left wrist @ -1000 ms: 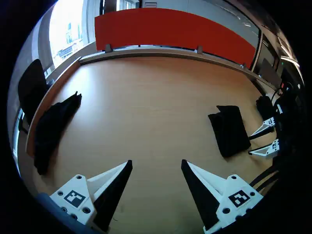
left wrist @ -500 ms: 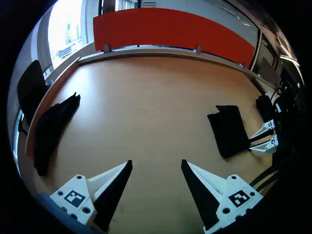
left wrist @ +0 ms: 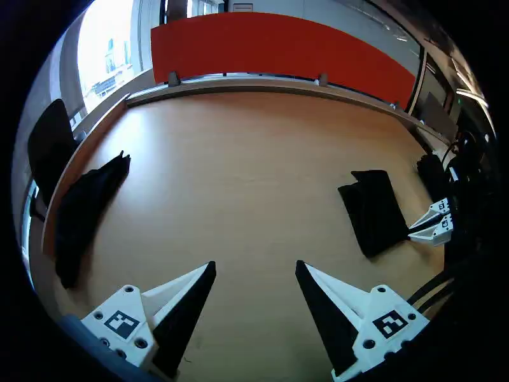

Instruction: Fold towel

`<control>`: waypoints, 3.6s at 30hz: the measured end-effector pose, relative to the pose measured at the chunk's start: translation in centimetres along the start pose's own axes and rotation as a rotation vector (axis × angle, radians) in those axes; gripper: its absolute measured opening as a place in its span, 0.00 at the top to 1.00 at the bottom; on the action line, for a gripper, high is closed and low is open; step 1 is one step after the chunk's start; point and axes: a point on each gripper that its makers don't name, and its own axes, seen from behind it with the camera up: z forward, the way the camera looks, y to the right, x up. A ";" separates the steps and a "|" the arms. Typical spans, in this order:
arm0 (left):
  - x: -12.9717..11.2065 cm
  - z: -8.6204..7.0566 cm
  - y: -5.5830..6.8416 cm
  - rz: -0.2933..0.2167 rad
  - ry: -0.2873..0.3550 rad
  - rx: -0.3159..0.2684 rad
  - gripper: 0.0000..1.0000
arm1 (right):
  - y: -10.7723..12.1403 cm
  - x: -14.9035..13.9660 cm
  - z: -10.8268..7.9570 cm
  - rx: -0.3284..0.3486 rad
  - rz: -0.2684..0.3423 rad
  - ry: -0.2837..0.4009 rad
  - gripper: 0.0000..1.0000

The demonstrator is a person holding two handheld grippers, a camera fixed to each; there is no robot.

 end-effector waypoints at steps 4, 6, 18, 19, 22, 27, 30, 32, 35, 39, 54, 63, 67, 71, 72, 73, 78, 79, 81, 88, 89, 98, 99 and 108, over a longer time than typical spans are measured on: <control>-0.1 0.1 0.0 -0.002 -0.001 -0.001 0.07 | 0.1 0.2 -0.2 -0.007 -0.008 0.006 0.95; -0.1 0.1 -0.1 -0.002 -0.002 -0.001 0.07 | 0.1 0.4 -0.3 -0.010 -0.012 0.012 0.95; 0.0 0.1 -0.2 -0.007 0.006 -0.004 0.07 | 0.6 4.5 -3.1 -0.030 -0.074 0.078 0.95; 0.0 0.1 -0.1 -0.005 0.007 -0.004 0.07 | 0.6 5.1 -3.3 -0.033 -0.081 0.086 0.95; 0.4 0.1 -0.1 -0.001 0.014 -0.006 0.07 | 0.7 7.0 -4.3 -0.039 -0.100 0.116 0.95; 1.0 0.1 0.1 0.005 0.028 -0.009 0.07 | 1.0 10.6 -6.1 -0.061 -0.136 0.169 0.95; 1.4 0.1 0.2 0.007 0.037 -0.014 0.07 | 1.2 12.9 -7.5 -0.075 -0.162 0.208 0.95; 1.8 0.1 0.2 0.010 0.044 -0.015 0.07 | 1.4 14.5 -8.6 -0.086 -0.178 0.237 0.95; 2.3 0.0 0.3 0.013 0.054 -0.016 0.07 | 1.7 16.7 -10.2 -0.101 -0.196 0.277 0.95; 2.8 -0.2 0.4 0.013 0.067 -0.018 0.07 | 2.4 19.1 -12.2 -0.126 -0.219 0.317 0.96; 3.4 -0.2 1.4 0.016 0.084 -0.040 0.07 | 5.1 20.6 -15.7 -0.184 -0.205 0.351 0.96; 3.6 -0.4 1.3 0.015 0.090 -0.038 0.07 | 7.5 20.0 -16.9 -0.205 -0.164 0.359 0.96; 3.7 -0.4 1.3 0.012 0.089 -0.037 0.07 | 9.0 19.4 -17.7 -0.226 -0.145 0.355 0.96; 3.7 -0.3 1.4 0.018 0.086 -0.035 0.07 | 10.8 18.6 -18.5 -0.247 -0.127 0.350 0.96; 3.7 -0.3 1.4 0.020 0.086 -0.034 0.07 | 11.3 18.4 -18.7 -0.251 -0.122 0.349 0.96; 3.8 -0.3 1.5 0.023 0.085 -0.033 0.07 | 11.7 18.3 -18.9 -0.256 -0.116 0.348 0.96; 3.9 -0.3 1.6 0.031 0.084 -0.030 0.07 | 14.1 17.5 -19.9 -0.280 -0.088 0.348 0.96; 3.9 -0.3 1.6 0.032 0.084 -0.029 0.07 | 14.6 17.4 -20.1 -0.284 -0.083 0.348 0.96; 4.0 -0.3 1.6 0.033 0.084 -0.028 0.07 | 15.6 17.1 -20.5 -0.293 -0.073 0.347 0.96; 4.0 -0.3 1.5 0.037 0.079 -0.020 0.07 | 19.0 15.7 -21.7 -0.324 -0.064 0.319 0.96; 4.0 -0.3 1.5 0.038 0.078 -0.019 0.07 | 19.5 15.5 -21.8 -0.328 -0.064 0.313 0.96; 3.9 -0.1 1.7 0.043 0.071 -0.010 0.07 | 23.2 14.5 -22.9 -0.369 -0.044 0.294 0.96; 4.0 -0.1 1.7 0.044 0.070 -0.009 0.07 | 23.6 14.4 -23.0 -0.373 -0.040 0.294 0.96; 3.9 -0.2 1.5 0.045 0.066 0.004 0.07 | 27.4 13.1 -24.1 -0.416 -0.024 0.268 0.96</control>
